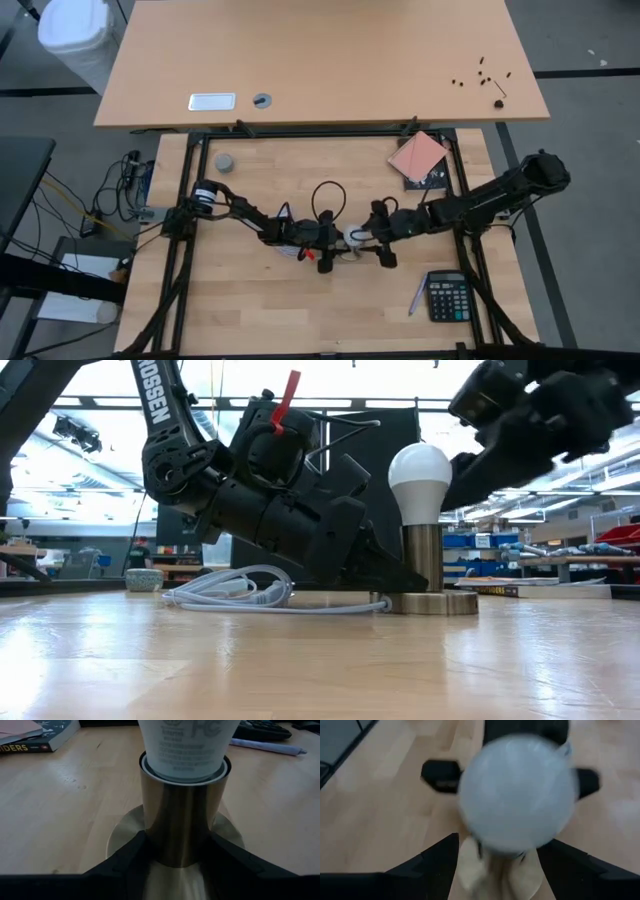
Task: Screw lightbulb
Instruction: Insert the lightbulb into the lamp
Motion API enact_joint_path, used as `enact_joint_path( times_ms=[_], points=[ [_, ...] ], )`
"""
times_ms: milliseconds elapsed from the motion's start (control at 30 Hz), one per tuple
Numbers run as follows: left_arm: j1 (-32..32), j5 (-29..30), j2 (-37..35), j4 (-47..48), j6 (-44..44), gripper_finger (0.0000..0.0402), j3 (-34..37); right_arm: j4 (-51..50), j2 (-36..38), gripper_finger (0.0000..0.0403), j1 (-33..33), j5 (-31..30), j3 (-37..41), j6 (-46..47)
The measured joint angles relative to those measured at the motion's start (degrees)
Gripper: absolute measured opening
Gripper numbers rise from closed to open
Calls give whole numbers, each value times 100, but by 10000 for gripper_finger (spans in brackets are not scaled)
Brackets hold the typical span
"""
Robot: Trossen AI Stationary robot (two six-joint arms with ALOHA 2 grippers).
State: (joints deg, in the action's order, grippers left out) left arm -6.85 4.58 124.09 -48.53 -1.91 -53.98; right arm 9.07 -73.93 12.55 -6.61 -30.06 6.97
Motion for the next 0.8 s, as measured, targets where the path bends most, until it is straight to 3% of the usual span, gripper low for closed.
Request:
enact_joint_path(
  times_ms=[233, 500, 667, 800],
  points=[
    [-16, -2, 0, -11, 20, 193, 0, 341, -4, 275, -157, 552, 0, -90],
    [-24, -39, 2, 0, 45, 193, 0, 184, -4, 275, 242, 663, 0, 521],
    [22, 192, 2, 0, -13, 193, 0, 157, 0, 275, 509, 1282, -2, 829],
    [20, 225, 2, 0, -16, 193, 2, -85, 4, 275, 513, 790, -2, 756]
  ],
)
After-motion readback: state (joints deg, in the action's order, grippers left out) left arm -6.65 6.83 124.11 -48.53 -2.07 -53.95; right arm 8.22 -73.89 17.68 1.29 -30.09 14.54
